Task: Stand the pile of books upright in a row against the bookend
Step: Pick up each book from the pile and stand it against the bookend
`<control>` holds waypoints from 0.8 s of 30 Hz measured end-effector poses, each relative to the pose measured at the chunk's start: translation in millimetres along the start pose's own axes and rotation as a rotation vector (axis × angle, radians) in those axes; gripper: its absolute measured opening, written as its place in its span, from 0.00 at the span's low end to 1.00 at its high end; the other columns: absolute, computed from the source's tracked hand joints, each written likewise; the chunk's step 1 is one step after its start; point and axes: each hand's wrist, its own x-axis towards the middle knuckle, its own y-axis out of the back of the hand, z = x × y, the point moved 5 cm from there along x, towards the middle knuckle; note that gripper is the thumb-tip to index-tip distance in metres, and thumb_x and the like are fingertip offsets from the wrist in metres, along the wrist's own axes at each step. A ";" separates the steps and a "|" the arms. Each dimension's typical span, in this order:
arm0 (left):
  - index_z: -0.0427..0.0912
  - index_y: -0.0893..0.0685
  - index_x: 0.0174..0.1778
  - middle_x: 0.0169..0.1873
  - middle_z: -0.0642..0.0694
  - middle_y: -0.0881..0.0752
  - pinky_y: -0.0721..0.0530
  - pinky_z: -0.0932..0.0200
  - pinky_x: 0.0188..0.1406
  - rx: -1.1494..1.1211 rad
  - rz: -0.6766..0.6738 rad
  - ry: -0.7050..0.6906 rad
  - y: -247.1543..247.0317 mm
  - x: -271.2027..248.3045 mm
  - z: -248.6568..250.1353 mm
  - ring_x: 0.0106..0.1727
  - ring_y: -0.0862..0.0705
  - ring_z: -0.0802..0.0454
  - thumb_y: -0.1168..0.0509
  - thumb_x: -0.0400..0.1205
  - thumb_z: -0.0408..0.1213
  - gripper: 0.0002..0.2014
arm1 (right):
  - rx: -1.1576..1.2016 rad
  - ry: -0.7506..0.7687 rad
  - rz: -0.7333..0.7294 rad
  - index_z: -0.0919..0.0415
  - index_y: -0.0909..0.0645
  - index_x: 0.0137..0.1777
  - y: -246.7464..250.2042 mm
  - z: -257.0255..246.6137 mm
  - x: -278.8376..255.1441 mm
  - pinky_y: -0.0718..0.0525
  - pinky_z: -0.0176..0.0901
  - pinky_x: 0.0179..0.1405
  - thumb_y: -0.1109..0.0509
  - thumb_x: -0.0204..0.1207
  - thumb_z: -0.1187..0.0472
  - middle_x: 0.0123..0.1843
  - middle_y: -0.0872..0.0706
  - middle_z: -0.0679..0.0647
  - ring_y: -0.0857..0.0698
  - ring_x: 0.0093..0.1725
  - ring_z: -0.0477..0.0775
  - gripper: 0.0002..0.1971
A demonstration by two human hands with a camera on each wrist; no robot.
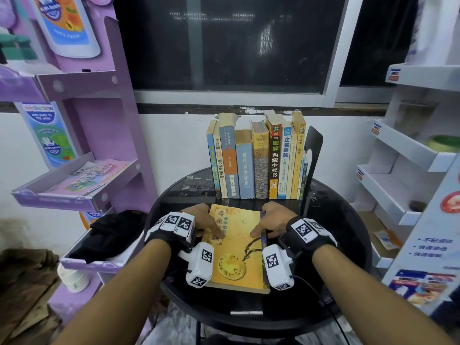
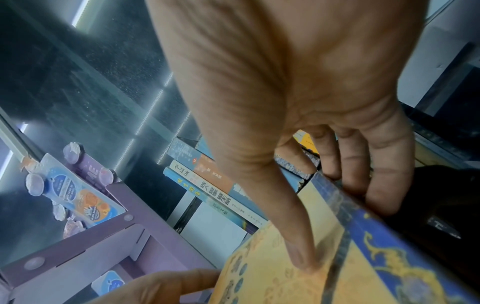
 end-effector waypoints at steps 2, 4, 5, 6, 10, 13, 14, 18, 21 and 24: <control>0.38 0.16 0.55 0.53 0.40 0.10 0.16 0.46 0.59 -0.022 -0.001 -0.007 -1.5 1.1 -1.6 0.52 0.12 0.42 0.19 0.67 0.32 0.21 | 0.023 -0.012 0.014 0.65 0.22 0.55 0.2 4.5 9.4 0.14 0.62 0.56 0.12 0.50 0.62 0.56 0.13 0.60 0.15 0.57 0.62 0.33; 0.40 0.15 0.48 0.48 0.42 0.10 0.15 0.48 0.57 -0.037 -0.001 -0.015 -3.5 1.9 -3.1 0.50 0.12 0.43 0.19 0.68 0.32 0.16 | 0.059 -0.022 0.023 0.66 0.21 0.53 -0.6 12.3 24.3 0.14 0.63 0.55 0.11 0.45 0.62 0.55 0.13 0.61 0.14 0.56 0.62 0.35; 0.41 0.15 0.47 0.48 0.43 0.10 0.14 0.48 0.59 -0.045 0.000 -0.017 -4.4 2.4 -4.1 0.51 0.12 0.43 0.19 0.68 0.32 0.15 | 0.074 -0.029 0.026 0.66 0.21 0.53 -1.2 15.4 28.8 0.14 0.64 0.55 0.11 0.44 0.61 0.55 0.13 0.62 0.14 0.55 0.63 0.36; 0.42 0.15 0.47 0.48 0.43 0.10 0.15 0.45 0.60 -0.057 0.002 -0.018 -4.9 2.8 -4.9 0.52 0.11 0.43 0.19 0.68 0.31 0.16 | 0.086 -0.033 0.029 0.67 0.20 0.53 -1.6 16.5 30.1 0.14 0.64 0.55 0.11 0.43 0.61 0.54 0.12 0.63 0.13 0.54 0.63 0.36; 0.43 0.18 0.47 0.48 0.44 0.10 0.15 0.43 0.61 -0.100 0.001 -0.025 -7.2 2.1 -5.6 0.54 0.12 0.42 0.20 0.69 0.29 0.16 | 0.136 -0.054 0.025 0.71 0.17 0.53 -1.3 19.2 26.9 0.15 0.63 0.58 0.12 0.51 0.63 0.53 0.11 0.65 0.12 0.53 0.64 0.30; 0.45 0.20 0.51 0.53 0.42 0.11 0.15 0.39 0.61 -0.100 0.010 -0.035 -7.6 2.4 -5.8 0.56 0.12 0.42 0.19 0.67 0.30 0.21 | 0.194 -0.061 0.027 0.66 0.22 0.48 1.5 15.7 16.7 0.15 0.66 0.59 0.14 0.54 0.68 0.59 0.13 0.69 0.13 0.58 0.67 0.25; 0.45 0.20 0.52 0.54 0.43 0.11 0.16 0.40 0.62 -0.100 0.005 -0.041 -8.2 2.3 -5.8 0.56 0.12 0.42 0.20 0.68 0.31 0.21 | 0.214 -0.060 0.032 0.63 0.25 0.50 2.7 14.8 13.5 0.15 0.66 0.59 0.15 0.56 0.70 0.60 0.14 0.69 0.14 0.59 0.67 0.26; 0.47 0.24 0.58 0.54 0.47 0.14 0.16 0.45 0.63 -0.085 0.003 -0.081 -10.4 3.4 0.1 0.59 0.15 0.45 0.20 0.69 0.32 0.26 | 0.298 -0.055 0.028 0.56 0.29 0.65 7.4 15.4 9.4 0.16 0.65 0.61 0.17 0.59 0.72 0.62 0.18 0.60 0.17 0.62 0.64 0.36; 0.48 0.27 0.61 0.51 0.51 0.17 0.18 0.47 0.63 -0.104 0.014 -0.112 -10.0 2.0 7.4 0.60 0.17 0.46 0.21 0.70 0.32 0.28 | 0.362 -0.048 0.040 0.58 0.27 0.66 11.4 19.9 18.9 0.16 0.66 0.58 0.17 0.59 0.72 0.61 0.17 0.60 0.16 0.59 0.66 0.35; 0.46 0.26 0.65 0.47 0.53 0.18 0.17 0.46 0.62 -0.155 0.037 -0.155 -7.6 0.1 14.6 0.57 0.17 0.46 0.21 0.70 0.30 0.30 | 0.465 -0.029 0.071 0.56 0.24 0.63 18.3 19.7 23.1 0.15 0.69 0.55 0.19 0.60 0.76 0.59 0.15 0.63 0.14 0.56 0.68 0.32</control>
